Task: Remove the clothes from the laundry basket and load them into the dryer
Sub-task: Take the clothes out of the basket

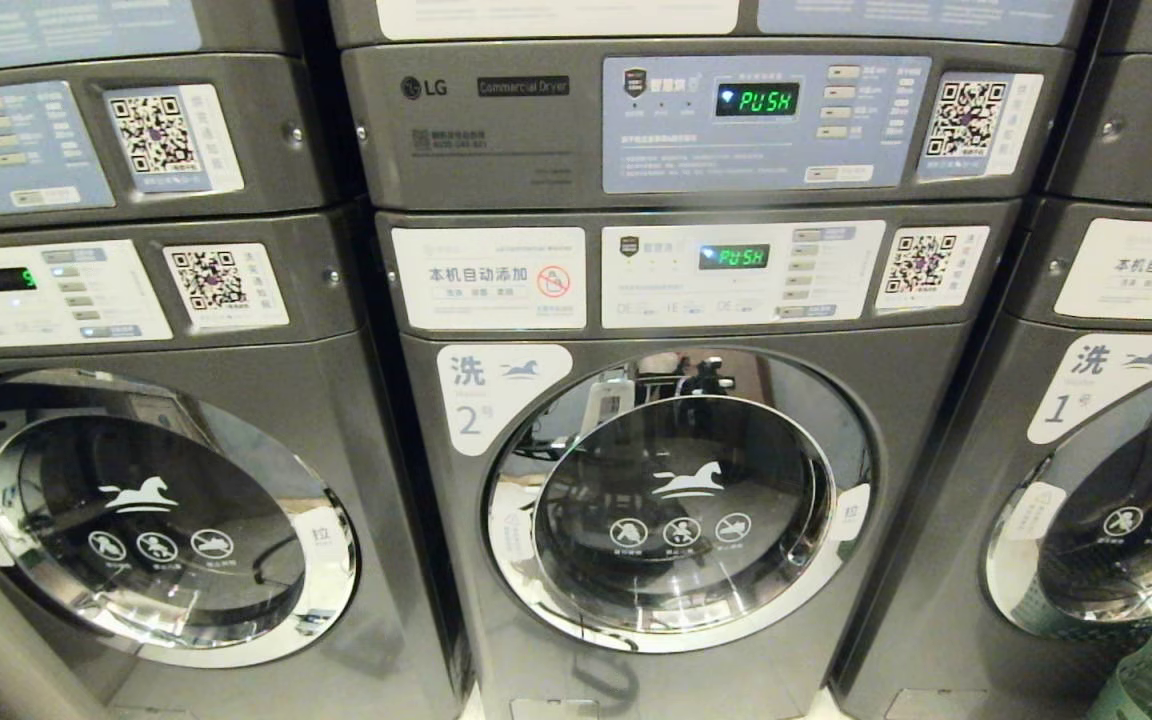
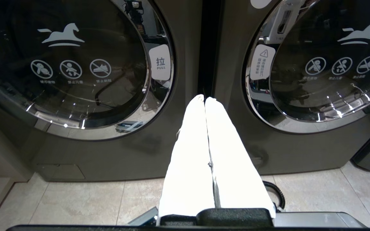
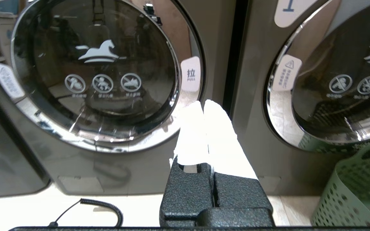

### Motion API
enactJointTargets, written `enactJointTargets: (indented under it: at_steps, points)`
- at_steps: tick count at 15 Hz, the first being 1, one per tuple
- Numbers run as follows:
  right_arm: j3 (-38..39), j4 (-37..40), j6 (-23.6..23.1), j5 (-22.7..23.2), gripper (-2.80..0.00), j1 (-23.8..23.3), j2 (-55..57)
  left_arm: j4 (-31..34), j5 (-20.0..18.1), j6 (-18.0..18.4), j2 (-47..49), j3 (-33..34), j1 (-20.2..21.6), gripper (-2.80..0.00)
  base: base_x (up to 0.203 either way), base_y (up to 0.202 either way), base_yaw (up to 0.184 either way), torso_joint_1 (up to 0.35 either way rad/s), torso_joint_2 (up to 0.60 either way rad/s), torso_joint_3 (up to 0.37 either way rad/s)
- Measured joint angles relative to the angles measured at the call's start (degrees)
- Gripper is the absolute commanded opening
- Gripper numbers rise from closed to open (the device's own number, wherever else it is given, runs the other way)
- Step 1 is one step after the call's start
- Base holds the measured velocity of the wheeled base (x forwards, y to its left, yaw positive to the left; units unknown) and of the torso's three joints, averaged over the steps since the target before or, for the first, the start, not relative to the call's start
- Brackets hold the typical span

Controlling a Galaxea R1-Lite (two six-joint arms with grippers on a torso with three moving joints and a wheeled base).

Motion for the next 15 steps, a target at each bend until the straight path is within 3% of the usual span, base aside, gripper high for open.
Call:
enactJointTargets:
  at_steps: [3,10,15]
  points:
    - [0.0,0.0,0.0,0.0,-2.8,0.0,0.0,0.0,-0.2,1.2,0.0,0.0,0.0,-2.8,-0.149,0.0,0.004,-0.003,0.0,0.001]
    - [0.0,0.0,0.0,0.0,-2.8,0.0,0.0,0.1,-0.5,1.8,0.0,0.0,0.0,-2.8,0.0,0.0,0.0,0.0,0.0,0.0]
    - [0.0,0.0,0.0,0.0,-2.8,0.0,0.0,0.1,-0.4,1.7,0.0,0.0,0.0,-2.8,0.001,-0.168,0.002,0.002,0.0,0.002]
